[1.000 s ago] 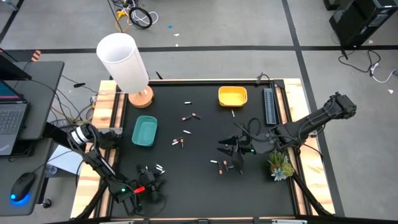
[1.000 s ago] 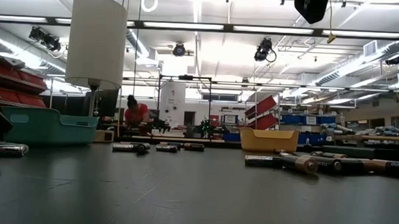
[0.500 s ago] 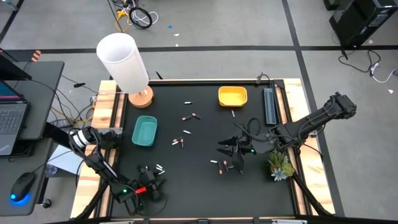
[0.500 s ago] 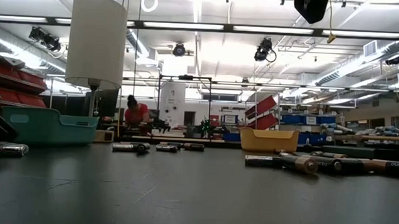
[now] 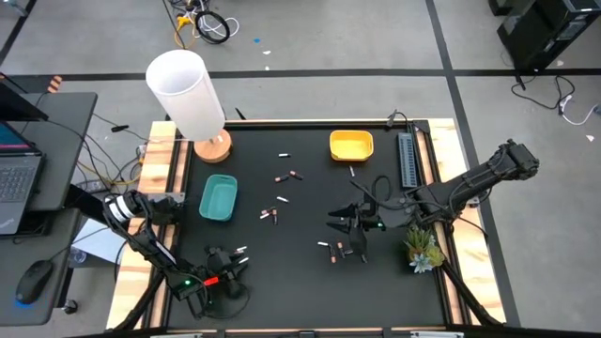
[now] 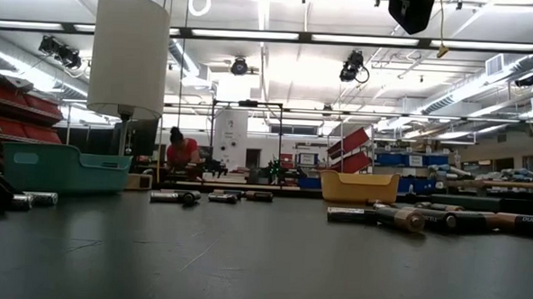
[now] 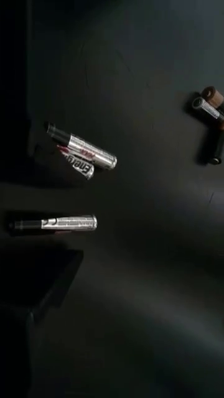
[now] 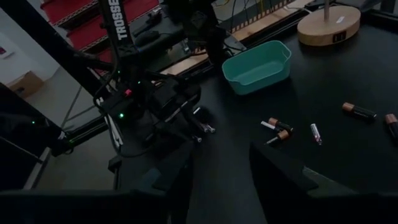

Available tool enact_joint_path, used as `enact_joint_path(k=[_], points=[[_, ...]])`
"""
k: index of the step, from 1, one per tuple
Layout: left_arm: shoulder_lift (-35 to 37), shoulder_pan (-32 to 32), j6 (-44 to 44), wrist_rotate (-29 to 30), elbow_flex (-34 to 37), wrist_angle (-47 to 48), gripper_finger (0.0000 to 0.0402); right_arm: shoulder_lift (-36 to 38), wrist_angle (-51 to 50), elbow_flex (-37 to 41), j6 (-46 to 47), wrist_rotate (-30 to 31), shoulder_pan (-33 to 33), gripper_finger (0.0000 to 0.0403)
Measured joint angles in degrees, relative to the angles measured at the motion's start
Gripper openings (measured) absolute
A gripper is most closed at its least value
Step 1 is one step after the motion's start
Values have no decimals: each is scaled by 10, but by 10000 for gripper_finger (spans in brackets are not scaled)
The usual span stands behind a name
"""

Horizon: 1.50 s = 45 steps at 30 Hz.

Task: Sort batteries
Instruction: Put the silver battery into the green bin

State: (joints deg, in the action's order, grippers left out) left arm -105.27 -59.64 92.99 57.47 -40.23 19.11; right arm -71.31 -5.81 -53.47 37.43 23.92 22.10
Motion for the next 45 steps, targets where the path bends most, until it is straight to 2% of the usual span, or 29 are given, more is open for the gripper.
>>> enact_joint_path(k=[3,12,17,25,40,45], points=[[0,2,0,-13,0,13,152,0,0,0,0,0,-3,164],[1,15,-49,-42,-1,15,38,0,3,0,-3,-16,-18,164],[1,18,-58,-41,-1,17,38,0,3,0,-3,-26,-20,164],[-2,27,-58,0,0,16,38,0,2,0,-10,-27,-20,164],[0,92,-58,49,-21,24,38,0,1,0,-11,-31,-21,164],[42,126,-65,60,-56,91,38,0,-4,0,-11,-31,-22,164]])
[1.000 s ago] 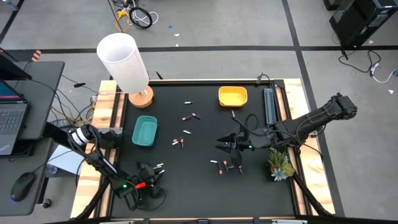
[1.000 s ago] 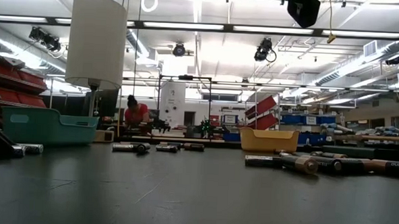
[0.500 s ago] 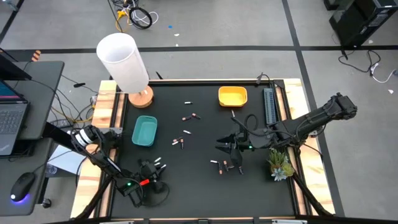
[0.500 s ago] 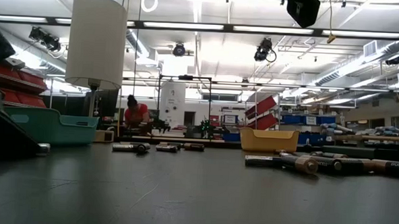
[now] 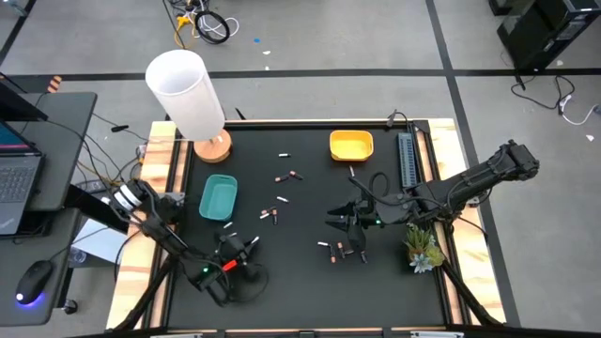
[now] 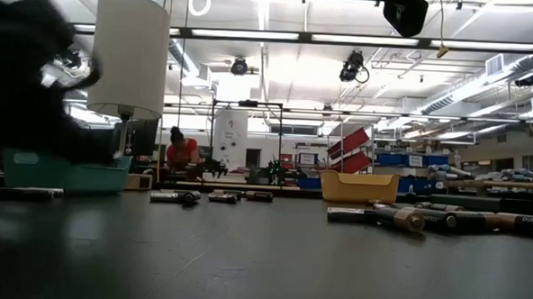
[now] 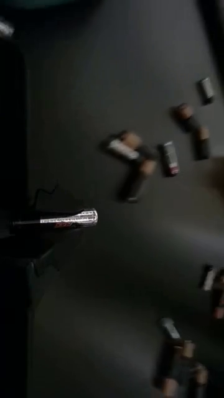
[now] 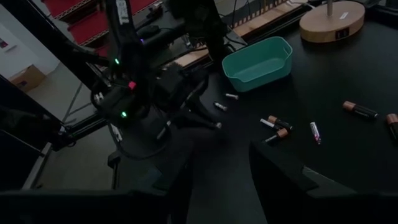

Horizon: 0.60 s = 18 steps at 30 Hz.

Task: Sort batteries
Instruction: Put the silver battery into the green bin

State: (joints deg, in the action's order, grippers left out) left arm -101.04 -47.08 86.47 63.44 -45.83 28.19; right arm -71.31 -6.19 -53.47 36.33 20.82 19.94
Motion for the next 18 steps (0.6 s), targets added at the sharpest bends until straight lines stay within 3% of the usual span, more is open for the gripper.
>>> enact_joint_path(k=[6,18], points=[[82,33,-23,-3,-26,154,38,0,1,0,-2,-8,-10,164],[280,92,-9,-117,-26,415,39,0,-10,0,-14,-29,-22,164]])
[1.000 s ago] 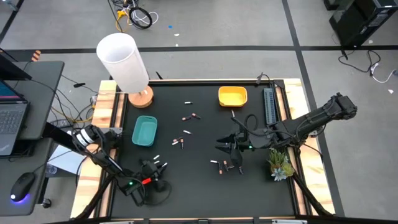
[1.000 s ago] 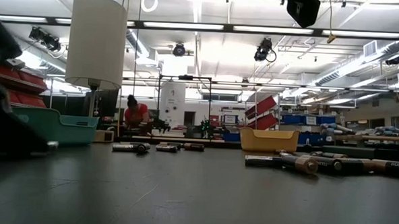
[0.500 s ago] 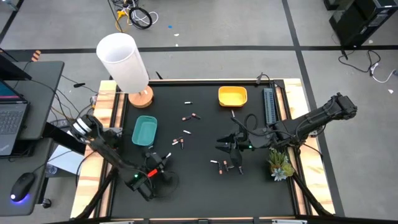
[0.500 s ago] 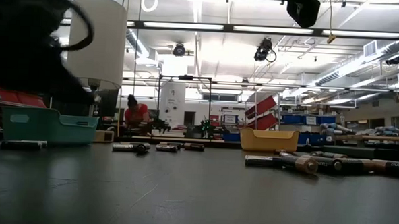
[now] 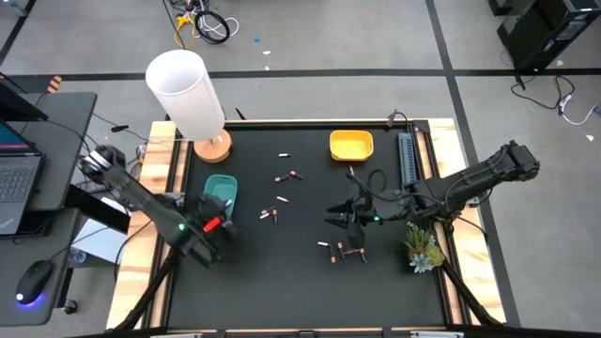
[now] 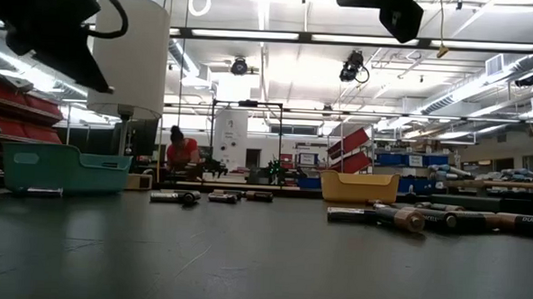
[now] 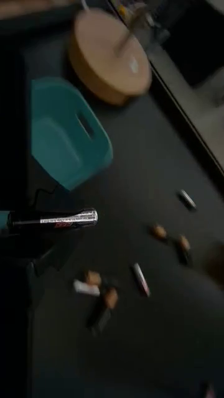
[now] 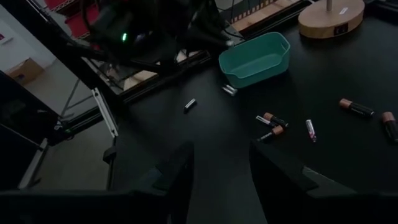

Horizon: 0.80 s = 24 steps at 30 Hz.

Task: Sort batteries
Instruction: Put the silver battery into the green bin

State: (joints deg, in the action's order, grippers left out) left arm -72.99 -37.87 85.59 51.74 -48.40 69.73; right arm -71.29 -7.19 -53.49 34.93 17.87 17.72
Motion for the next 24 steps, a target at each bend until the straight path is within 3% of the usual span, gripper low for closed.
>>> enact_joint_path(k=[4,11,16,24], points=[[35,25,2,-46,1,52,39,0,0,0,-2,0,0,164],[79,68,1,-122,85,-10,39,0,0,0,-2,0,0,164],[105,128,-47,-216,117,-57,39,0,3,0,-6,-1,-2,164],[108,232,-151,-291,119,-78,40,0,3,0,-6,-15,-15,164]])
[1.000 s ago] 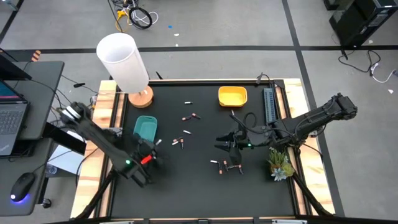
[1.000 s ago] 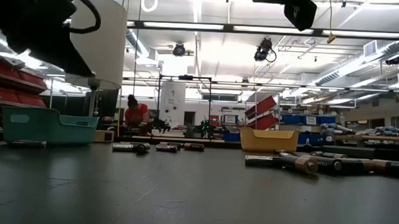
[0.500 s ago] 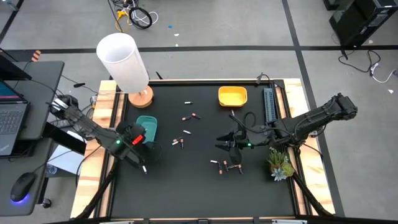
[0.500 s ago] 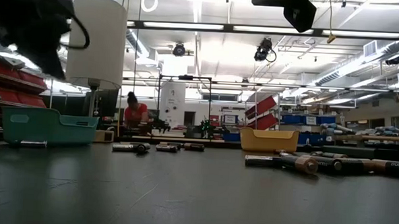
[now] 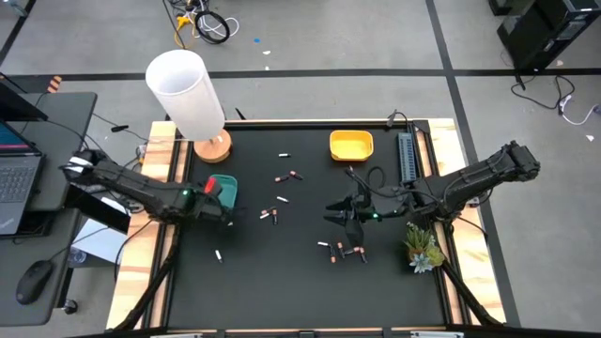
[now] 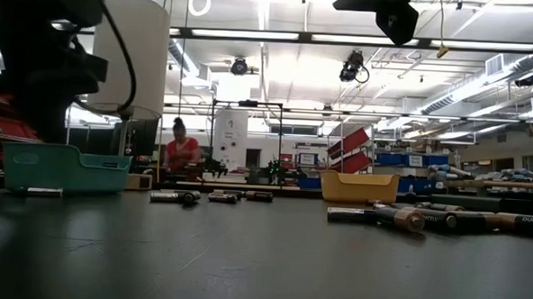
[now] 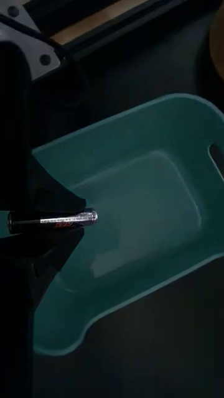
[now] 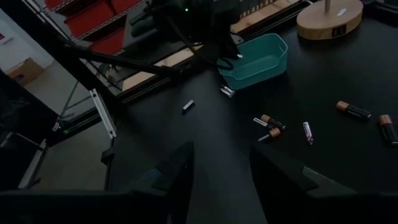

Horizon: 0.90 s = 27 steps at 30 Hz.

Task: Sort batteries
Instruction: Put the silver battery into the green bin

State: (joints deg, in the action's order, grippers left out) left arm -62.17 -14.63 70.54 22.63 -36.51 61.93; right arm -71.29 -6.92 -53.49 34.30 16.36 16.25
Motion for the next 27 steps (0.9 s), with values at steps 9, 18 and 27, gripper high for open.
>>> enact_joint_path(k=[9,18,27], points=[[0,82,-82,-3,0,-31,64,0,0,0,4,-2,5,164],[0,109,-90,-9,0,-38,128,0,0,0,7,-1,5,164],[17,109,-106,-5,-26,-82,135,0,-3,0,7,-1,-2,164]])
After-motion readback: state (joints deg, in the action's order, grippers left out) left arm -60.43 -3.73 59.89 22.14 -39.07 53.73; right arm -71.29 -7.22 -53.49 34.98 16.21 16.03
